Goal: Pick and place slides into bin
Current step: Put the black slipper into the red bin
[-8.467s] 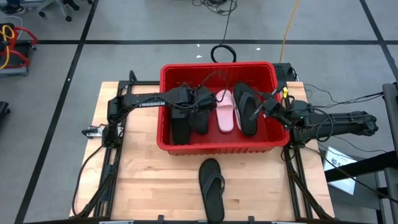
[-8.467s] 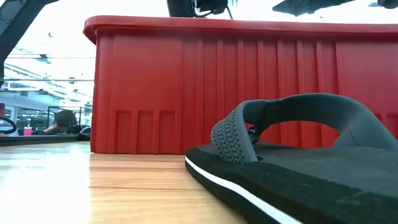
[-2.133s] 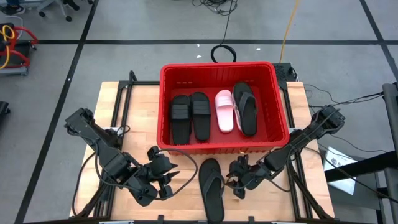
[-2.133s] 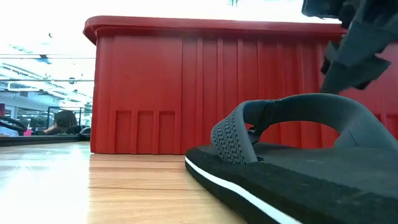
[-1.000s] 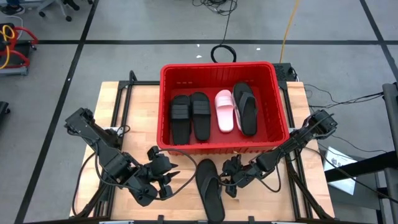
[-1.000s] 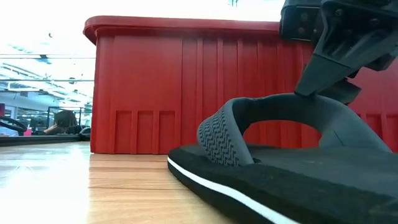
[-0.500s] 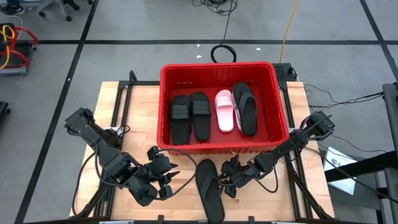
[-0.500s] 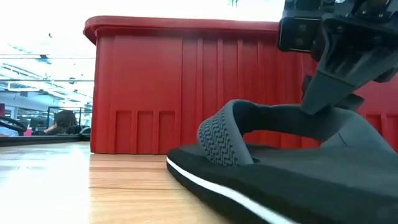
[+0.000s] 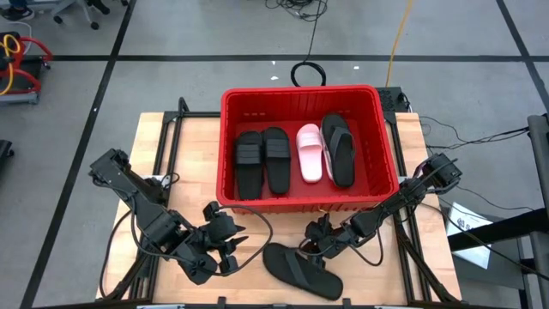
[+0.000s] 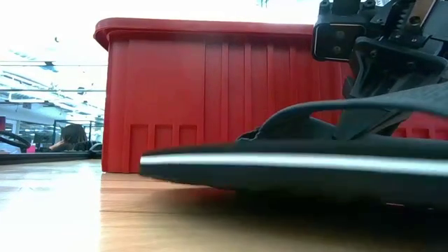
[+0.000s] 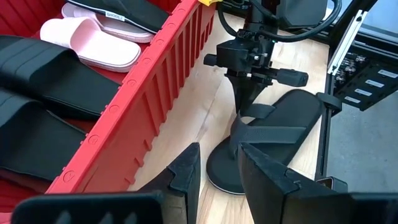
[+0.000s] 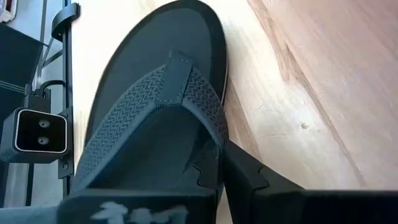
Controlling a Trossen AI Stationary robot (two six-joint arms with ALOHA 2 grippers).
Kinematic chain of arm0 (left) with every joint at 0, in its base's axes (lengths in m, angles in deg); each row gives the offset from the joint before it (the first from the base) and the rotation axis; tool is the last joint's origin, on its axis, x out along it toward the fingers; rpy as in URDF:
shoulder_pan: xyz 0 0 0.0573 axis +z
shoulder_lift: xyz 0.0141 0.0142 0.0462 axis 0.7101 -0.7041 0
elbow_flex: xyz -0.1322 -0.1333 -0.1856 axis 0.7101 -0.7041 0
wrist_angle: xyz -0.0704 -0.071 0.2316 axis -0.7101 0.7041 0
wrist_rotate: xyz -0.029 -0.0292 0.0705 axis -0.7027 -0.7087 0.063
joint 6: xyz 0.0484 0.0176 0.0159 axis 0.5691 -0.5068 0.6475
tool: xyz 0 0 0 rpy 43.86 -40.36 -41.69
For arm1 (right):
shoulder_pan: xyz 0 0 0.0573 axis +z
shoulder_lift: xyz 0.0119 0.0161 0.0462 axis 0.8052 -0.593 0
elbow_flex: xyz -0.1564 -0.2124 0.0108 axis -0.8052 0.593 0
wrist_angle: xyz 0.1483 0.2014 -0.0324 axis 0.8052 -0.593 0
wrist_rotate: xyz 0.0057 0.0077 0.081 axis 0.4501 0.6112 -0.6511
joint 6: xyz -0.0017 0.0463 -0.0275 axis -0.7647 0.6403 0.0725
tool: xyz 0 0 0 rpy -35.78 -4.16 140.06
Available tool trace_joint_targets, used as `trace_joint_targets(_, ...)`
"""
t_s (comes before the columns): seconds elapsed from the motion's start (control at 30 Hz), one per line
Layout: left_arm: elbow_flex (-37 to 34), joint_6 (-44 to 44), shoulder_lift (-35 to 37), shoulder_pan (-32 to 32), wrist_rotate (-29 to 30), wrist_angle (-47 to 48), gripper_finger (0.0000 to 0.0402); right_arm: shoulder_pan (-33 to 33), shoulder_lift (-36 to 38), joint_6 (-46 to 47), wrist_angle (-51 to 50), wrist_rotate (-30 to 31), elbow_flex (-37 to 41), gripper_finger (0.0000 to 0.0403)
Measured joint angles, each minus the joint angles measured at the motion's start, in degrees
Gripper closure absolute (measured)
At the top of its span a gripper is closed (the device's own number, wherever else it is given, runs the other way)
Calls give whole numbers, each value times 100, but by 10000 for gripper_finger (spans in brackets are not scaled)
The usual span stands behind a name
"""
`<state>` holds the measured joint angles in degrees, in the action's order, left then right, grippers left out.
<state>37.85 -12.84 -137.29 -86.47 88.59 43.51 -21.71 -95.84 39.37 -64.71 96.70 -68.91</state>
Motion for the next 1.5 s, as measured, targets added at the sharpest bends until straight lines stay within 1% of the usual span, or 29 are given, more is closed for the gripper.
trace_joint_targets(0.17, 0, -2, 0, 0, -1, 1, 295, 7, 25, 75, -8, -26, 0, 401)
trace_joint_targets(0.3, 0, -2, 0, 0, -1, 1, 295, 35, 255, 141, -28, -51, 0, 402)
trace_joint_targets(0.57, 0, 206, 0, 0, -4, 1, 295, 83, 1188, 290, -189, -24, 0, 402)
trace_joint_targets(0.83, 0, 352, 0, 0, -5, 1, 295, 115, 2182, 126, -174, 23, 0, 402)
trace_joint_targets(0.97, 0, 432, 0, 0, -8, 1, 295, 114, 2704, -212, 32, 323, 0, 403)
trace_joint_targets(1.07, 0, 454, 0, 1, -8, 1, 295, 107, 3071, -571, 39, 713, -58, 403)
trace_joint_targets(1.17, 0, 464, 0, 1, -8, 1, 295, 86, 3363, -1120, 38, 1222, -235, 403)
trace_joint_targets(1.37, 0, 462, 0, 0, -8, 1, 295, -64, 3734, -2322, 46, 2096, -613, 403)
trace_joint_targets(1.5, 0, 425, 0, 0, -8, 1, 295, -347, 3900, -2983, 47, 2701, -712, 403)
